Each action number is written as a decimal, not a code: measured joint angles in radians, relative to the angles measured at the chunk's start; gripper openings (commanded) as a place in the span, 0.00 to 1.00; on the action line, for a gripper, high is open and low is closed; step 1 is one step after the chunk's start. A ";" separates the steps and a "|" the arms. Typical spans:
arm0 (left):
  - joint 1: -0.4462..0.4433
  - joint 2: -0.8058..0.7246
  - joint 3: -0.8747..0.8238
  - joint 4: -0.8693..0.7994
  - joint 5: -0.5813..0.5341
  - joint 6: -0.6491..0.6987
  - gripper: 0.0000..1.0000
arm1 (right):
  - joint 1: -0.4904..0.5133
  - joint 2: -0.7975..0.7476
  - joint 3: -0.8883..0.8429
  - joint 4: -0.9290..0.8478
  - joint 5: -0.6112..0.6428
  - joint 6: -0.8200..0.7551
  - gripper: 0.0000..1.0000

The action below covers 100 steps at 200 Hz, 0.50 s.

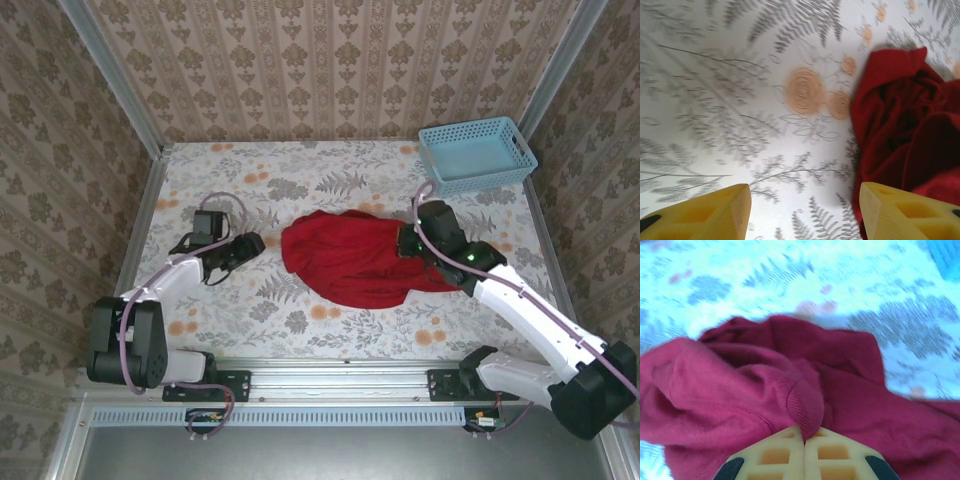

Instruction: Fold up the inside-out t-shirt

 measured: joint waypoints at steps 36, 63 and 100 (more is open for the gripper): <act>-0.111 0.044 0.045 0.025 -0.007 -0.020 0.61 | -0.032 0.048 -0.132 0.000 -0.043 0.019 0.00; -0.169 0.092 0.089 0.055 0.005 -0.025 0.61 | -0.032 0.052 -0.138 0.019 -0.045 0.023 0.00; -0.204 0.238 0.212 0.101 0.032 -0.025 0.62 | -0.032 0.063 -0.138 0.043 -0.045 0.022 0.00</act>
